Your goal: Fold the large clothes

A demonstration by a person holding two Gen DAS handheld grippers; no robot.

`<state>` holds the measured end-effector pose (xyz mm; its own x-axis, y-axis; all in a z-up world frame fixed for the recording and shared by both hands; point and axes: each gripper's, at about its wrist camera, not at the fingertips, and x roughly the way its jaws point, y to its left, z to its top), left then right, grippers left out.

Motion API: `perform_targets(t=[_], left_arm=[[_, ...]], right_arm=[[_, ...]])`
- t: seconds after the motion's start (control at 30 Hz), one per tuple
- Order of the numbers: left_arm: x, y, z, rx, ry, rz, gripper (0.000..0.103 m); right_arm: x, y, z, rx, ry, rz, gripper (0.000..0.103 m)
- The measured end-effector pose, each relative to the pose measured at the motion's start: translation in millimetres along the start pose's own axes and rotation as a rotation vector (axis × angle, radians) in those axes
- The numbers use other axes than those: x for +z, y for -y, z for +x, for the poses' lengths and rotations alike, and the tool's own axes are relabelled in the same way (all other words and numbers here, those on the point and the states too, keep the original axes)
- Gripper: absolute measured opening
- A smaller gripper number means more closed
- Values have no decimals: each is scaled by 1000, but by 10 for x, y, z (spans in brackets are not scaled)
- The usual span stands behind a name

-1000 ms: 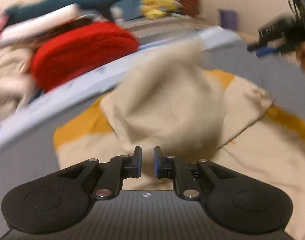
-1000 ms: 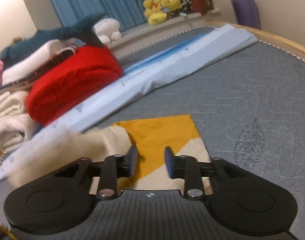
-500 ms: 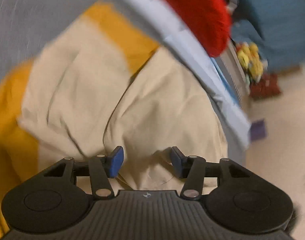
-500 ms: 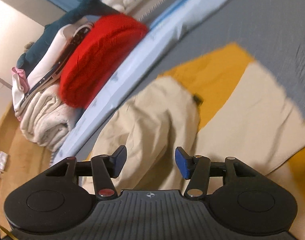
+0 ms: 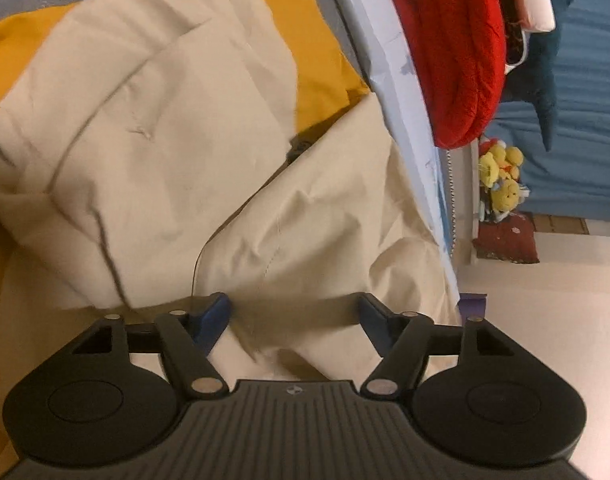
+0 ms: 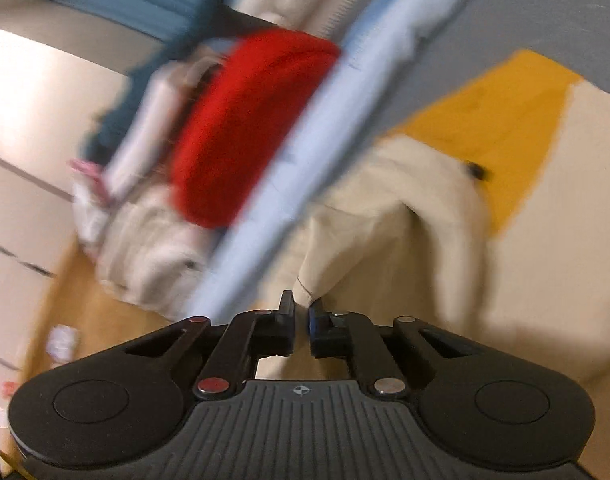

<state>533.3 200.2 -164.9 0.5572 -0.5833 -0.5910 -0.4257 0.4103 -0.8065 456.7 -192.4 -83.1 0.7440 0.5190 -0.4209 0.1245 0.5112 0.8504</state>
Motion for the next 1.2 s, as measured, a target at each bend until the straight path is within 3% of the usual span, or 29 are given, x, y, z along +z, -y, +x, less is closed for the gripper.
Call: perform_targets(t=[0.03,0.07,0.1,0.2,0.27,0.3,0.33,0.4,0.43,0.47,0.53,0.63,0.7,0.77,0.87,0.93,1.03,1.1,1.2], left_arm=[[4,10,29,-13,-1,3,43],[4,-1,32,-54,1,7,14],[14,21,29,-116,10,18,2],[53,181,-212,-257,160,94,1],[102,288,-315,-333,189,137,1],[121,321,-337,-328,182,160,1],[139,339,-314,-273,158,187,1],[153,274,-168,-56,90,219,2],[132,186,-81,76,57,240,3],[105,127,-4,162,37,257,6],[62,49,100,229,-9,256,18],[43,156,125,267,-5,301,27],[36,303,99,290,36,362,44],[-21,474,10,321,105,448,45],[-204,792,-104,340,231,669,45],[-394,950,-159,304,273,803,45],[-663,1051,4,222,218,919,45],[-761,1041,110,229,155,951,45],[-830,862,403,431,49,1002,41]], right_arm=[[7,-39,-20,43,4,-2,5],[8,-74,-42,88,7,-9,5],[5,-101,-68,128,13,-15,5],[11,-124,-145,203,44,-16,5],[50,-125,-222,243,76,-14,5],[64,-115,-249,244,93,-11,5],[64,-79,-267,222,96,-9,5],[64,-1,-141,48,14,-13,4],[27,79,-35,-128,-57,-22,4],[-23,187,51,-255,-121,-12,4],[-153,510,150,-442,-219,82,4],[-177,570,151,-466,-215,109,4],[-152,444,136,-460,-198,45,4],[-141,374,115,-478,-189,5,5],[-126,325,66,-513,-179,-15,10],[-174,196,43,-545,-145,-72,23],[-223,-71,-15,-575,-55,-213,43],[-236,-185,-44,-562,-9,-282,45],[-214,-200,-44,-508,28,-305,45]])
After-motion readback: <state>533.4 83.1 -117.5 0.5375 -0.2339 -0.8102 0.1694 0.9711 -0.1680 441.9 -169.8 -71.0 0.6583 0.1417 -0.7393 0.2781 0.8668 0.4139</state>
